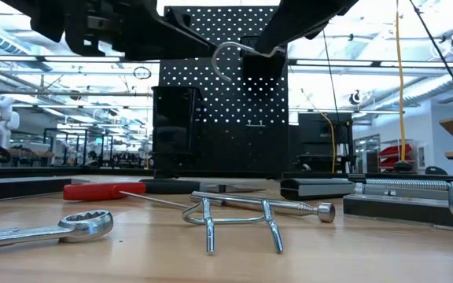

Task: Hang tools onto peg board
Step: Insert the right silver hanger hook on the pegboard

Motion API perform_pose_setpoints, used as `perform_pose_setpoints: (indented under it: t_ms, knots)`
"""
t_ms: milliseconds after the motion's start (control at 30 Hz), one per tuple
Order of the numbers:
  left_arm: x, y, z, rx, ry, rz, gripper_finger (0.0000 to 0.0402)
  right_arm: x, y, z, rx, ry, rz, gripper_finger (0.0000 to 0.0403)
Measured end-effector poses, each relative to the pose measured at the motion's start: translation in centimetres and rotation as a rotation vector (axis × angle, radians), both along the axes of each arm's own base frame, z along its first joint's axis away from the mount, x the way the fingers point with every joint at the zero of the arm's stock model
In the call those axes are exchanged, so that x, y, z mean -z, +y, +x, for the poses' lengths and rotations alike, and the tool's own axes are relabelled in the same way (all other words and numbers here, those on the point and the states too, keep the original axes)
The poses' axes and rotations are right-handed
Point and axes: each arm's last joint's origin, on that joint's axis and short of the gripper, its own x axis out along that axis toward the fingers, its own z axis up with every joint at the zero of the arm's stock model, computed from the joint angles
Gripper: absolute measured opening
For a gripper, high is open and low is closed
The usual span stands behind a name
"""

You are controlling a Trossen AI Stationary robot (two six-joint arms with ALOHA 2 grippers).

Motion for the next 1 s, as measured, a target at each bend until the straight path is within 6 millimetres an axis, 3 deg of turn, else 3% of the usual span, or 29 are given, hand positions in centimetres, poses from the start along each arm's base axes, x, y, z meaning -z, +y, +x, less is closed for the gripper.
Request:
perform_pose_setpoints:
  t_ms: [767, 867, 1000]
  knots:
    - [0.03, -0.1, 0.07, 0.008, -0.007, -0.006, 0.0119, -0.54, -0.44, 0.75, 0.006, -0.071, -0.019, 0.0]
    - [0.01, -0.09, 0.08, 0.004, -0.009, -0.005, 0.0094, -0.54, -0.47, 0.76, 0.006, -0.071, -0.02, 0.0]
    - [-0.08, -0.02, 0.12, -0.014, -0.02, -0.002, 0.0017, -0.54, -0.45, 0.76, 0.006, -0.071, -0.019, 0.0]
